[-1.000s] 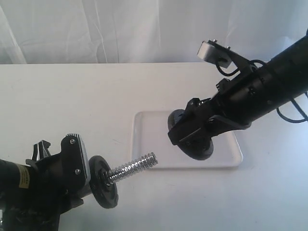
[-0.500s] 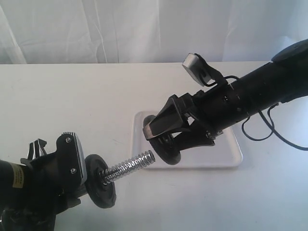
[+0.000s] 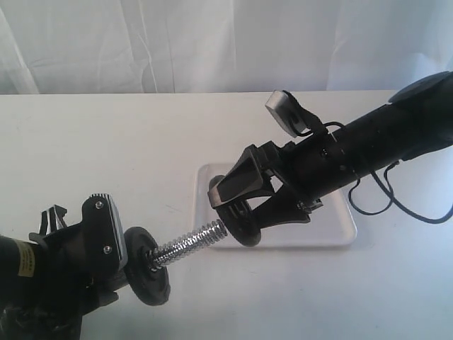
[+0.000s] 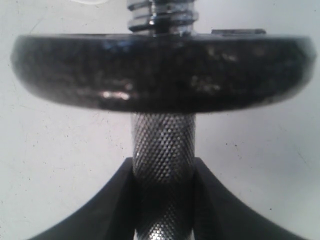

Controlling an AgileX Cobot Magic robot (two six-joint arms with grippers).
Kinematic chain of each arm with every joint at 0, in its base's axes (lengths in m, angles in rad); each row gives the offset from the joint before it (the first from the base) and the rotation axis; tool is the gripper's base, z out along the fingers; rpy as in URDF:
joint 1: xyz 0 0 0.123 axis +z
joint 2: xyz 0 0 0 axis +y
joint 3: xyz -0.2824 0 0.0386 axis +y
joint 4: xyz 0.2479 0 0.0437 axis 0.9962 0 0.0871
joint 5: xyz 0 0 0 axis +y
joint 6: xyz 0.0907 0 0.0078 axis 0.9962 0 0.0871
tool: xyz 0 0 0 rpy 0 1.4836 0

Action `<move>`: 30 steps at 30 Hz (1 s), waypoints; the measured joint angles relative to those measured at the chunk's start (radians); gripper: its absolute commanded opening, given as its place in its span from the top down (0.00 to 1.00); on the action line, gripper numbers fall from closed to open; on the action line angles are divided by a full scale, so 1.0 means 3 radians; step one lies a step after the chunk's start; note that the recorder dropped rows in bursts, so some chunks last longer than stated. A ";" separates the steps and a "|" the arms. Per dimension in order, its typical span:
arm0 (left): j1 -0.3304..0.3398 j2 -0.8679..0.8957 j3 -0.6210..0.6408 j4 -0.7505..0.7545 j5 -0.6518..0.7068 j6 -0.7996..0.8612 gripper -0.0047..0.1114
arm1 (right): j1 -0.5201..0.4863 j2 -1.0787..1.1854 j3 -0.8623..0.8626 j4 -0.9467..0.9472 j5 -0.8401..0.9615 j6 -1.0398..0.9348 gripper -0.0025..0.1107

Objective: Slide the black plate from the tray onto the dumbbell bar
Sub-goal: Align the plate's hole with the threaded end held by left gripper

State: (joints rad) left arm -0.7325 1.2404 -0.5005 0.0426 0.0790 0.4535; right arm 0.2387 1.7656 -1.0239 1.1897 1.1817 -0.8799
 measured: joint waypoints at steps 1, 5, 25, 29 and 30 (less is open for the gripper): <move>0.0000 0.0000 0.0000 0.0000 0.0000 0.0000 0.96 | 0.0000 0.0000 0.0000 0.0008 0.0000 0.0000 0.98; 0.0000 0.0000 0.0000 0.0006 0.0000 0.0000 0.96 | 0.0000 0.0002 0.0005 0.0014 0.0000 0.0000 0.98; 0.0000 0.0000 0.0000 0.0018 0.0008 -0.0198 0.96 | 0.0032 0.0002 0.0005 0.0035 0.0000 0.0000 0.98; 0.0000 0.0000 0.0000 0.0018 0.0008 -0.0198 0.96 | 0.0032 0.0002 0.0005 0.0047 0.0000 0.0000 0.98; 0.0000 0.0000 0.0000 0.0018 0.0008 -0.0198 0.96 | 0.0032 0.0002 0.0005 0.0056 0.0000 0.0000 0.98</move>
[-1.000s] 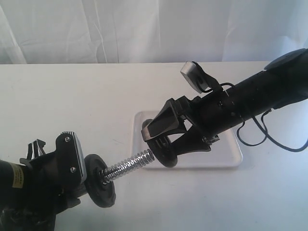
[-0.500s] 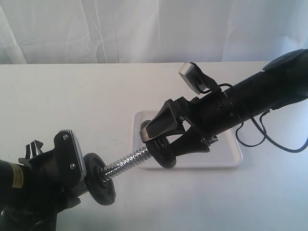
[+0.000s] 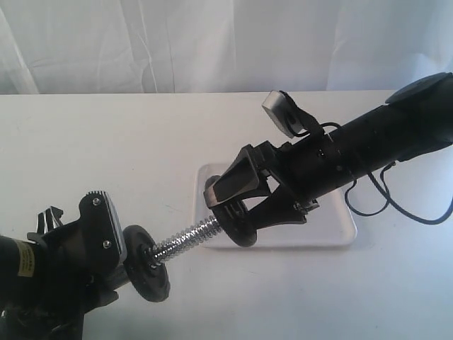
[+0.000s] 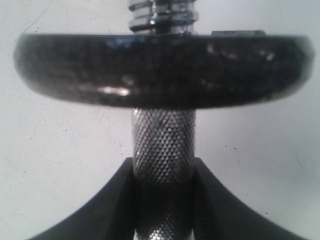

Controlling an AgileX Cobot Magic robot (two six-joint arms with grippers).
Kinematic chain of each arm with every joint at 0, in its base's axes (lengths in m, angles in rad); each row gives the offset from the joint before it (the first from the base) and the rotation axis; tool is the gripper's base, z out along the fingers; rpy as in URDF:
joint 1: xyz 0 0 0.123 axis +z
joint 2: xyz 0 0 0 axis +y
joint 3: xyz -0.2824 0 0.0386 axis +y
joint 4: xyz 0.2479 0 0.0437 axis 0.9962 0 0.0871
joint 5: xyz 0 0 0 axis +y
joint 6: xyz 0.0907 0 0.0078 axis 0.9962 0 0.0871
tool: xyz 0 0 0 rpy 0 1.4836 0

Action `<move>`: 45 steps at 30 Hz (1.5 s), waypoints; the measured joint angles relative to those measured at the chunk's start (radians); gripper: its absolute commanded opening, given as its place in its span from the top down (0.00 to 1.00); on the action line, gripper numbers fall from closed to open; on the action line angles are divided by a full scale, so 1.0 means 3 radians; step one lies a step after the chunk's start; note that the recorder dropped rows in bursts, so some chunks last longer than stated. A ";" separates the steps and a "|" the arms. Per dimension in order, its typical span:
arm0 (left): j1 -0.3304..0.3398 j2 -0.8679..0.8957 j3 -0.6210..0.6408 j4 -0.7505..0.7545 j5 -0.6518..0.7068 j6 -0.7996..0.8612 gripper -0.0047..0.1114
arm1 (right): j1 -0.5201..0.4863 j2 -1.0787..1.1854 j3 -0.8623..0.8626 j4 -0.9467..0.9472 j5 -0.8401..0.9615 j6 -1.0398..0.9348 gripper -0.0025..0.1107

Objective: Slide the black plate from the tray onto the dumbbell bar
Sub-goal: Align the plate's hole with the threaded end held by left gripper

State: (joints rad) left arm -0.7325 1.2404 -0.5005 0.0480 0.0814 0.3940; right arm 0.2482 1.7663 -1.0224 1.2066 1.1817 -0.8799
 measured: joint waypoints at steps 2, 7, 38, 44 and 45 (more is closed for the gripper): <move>0.0000 0.0000 0.0000 0.0000 0.0000 0.0000 0.96 | 0.0000 0.0000 0.0000 0.0006 0.0000 0.0000 0.98; 0.0000 0.0000 0.0000 0.0000 0.0000 -0.0013 0.96 | 0.0071 0.0005 0.0000 0.0006 -0.0007 0.0000 0.98; 0.0000 0.0000 0.0006 -0.0022 0.0198 -0.0051 0.96 | 0.0289 0.0263 0.0000 0.0071 -0.0066 0.0044 0.98; 0.0000 -0.0001 0.0006 -0.0022 0.0198 -0.0051 0.96 | 0.0297 0.0263 0.0000 0.0084 -0.0074 0.0052 0.98; 0.0000 -0.0001 0.0006 -0.0022 0.0198 -0.0051 0.96 | 0.0297 0.0263 0.0000 0.0084 -0.0074 0.0052 0.98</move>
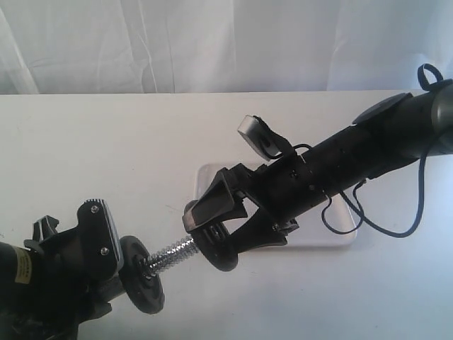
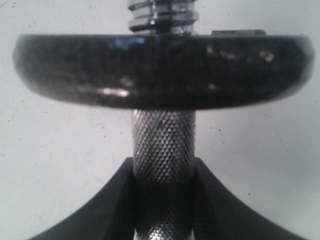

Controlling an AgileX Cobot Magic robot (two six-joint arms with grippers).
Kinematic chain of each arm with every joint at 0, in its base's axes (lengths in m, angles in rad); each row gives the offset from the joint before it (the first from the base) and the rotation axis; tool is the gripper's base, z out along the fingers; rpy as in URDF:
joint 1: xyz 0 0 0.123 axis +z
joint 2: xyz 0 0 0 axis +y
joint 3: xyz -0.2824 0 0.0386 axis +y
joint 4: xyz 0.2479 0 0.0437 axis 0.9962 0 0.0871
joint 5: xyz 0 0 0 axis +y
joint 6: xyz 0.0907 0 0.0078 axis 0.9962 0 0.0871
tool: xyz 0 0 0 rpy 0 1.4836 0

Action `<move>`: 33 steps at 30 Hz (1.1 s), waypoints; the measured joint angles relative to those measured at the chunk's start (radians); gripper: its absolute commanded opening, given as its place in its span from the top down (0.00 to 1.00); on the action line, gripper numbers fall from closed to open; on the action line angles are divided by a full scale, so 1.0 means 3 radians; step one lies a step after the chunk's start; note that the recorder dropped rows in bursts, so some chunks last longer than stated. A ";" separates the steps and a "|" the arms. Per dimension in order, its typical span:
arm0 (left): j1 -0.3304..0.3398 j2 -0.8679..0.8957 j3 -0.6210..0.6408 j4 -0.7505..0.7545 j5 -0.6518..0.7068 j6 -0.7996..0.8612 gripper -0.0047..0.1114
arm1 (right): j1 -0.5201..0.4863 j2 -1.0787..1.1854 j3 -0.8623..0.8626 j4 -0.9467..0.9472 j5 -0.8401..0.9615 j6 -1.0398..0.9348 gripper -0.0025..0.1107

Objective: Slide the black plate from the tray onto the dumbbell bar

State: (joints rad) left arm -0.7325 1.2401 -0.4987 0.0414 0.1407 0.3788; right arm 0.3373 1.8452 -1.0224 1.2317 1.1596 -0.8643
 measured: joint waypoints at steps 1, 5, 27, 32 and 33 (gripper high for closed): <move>0.0000 -0.0006 0.0000 0.0000 0.0000 0.0000 0.96 | 0.0000 0.0000 0.0000 0.0000 0.0000 0.0000 0.98; 0.0000 -0.0006 0.0000 0.0000 0.0000 0.0000 0.96 | 0.0000 0.0000 0.0000 0.0000 0.0000 0.0000 0.98; -0.0005 -0.0079 0.0000 0.0000 0.0046 -0.0020 0.96 | 0.0072 0.0000 0.0000 0.0132 0.0009 0.0000 0.98; -0.0005 -0.0102 0.0000 0.0023 0.0126 -0.0020 0.96 | 0.0105 0.0008 0.0000 0.0136 0.0009 0.0000 0.98; -0.0005 -0.0102 0.0000 0.0023 0.0126 -0.0020 0.96 | 0.0105 0.0008 0.0000 0.0136 0.0009 0.0000 0.98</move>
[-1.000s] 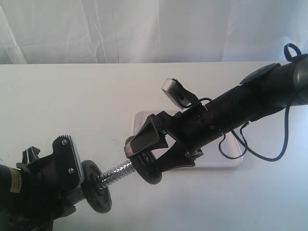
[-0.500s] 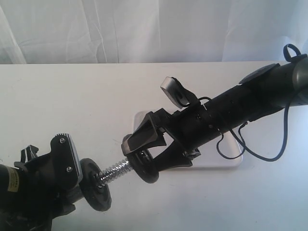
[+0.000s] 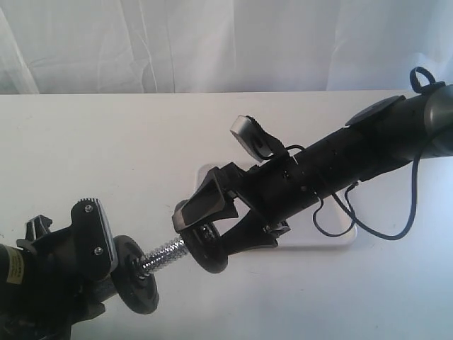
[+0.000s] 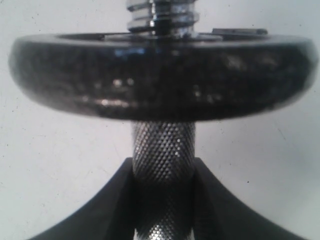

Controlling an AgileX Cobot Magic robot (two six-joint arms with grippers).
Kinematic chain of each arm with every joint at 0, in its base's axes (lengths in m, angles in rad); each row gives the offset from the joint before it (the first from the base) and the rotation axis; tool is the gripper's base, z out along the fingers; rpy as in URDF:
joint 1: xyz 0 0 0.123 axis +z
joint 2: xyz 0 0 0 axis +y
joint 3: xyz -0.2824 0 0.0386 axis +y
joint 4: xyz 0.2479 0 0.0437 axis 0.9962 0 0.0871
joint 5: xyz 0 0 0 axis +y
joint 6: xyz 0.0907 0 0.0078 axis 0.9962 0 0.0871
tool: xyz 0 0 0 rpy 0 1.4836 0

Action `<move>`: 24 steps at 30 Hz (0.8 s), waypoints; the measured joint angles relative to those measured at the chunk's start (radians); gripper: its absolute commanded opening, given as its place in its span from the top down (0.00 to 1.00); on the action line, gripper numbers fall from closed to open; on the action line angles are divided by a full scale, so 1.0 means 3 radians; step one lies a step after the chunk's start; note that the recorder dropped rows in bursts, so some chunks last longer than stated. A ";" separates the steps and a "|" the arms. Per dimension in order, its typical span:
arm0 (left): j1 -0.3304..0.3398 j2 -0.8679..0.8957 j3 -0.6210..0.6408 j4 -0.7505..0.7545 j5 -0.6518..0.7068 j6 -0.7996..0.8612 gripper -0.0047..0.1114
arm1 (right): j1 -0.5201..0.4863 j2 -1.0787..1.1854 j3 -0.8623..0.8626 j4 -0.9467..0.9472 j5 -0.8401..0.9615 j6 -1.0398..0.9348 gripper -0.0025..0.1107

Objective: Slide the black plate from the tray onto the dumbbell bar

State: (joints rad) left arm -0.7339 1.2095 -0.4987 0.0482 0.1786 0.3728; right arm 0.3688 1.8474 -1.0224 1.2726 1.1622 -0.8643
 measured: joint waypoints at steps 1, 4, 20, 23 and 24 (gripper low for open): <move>0.0000 0.0000 0.0000 0.0000 0.0000 0.0000 0.96 | 0.0000 0.0000 0.0000 0.0000 0.0000 0.0000 0.98; 0.0000 0.0000 0.0000 0.0006 0.0000 -0.0017 0.96 | 0.0000 0.0000 0.0000 0.0008 -0.0006 0.0000 0.98; 0.0000 -0.0005 0.0000 -0.0006 -0.0054 -0.0081 0.96 | 0.0024 0.0021 0.0000 0.0146 -0.0027 0.0000 0.98; 0.0000 -0.0005 0.0000 -0.0006 -0.0054 -0.0081 0.96 | 0.0029 0.0021 0.0000 0.0160 -0.0031 0.0000 0.98; 0.0000 -0.0005 0.0000 -0.0006 -0.0054 -0.0081 0.96 | 0.0029 0.0021 0.0000 0.0160 -0.0031 0.0000 0.98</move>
State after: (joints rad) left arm -0.7339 1.2080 -0.4987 0.0464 0.1624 0.3485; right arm 0.3775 1.8536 -1.0224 1.3206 1.1527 -0.8643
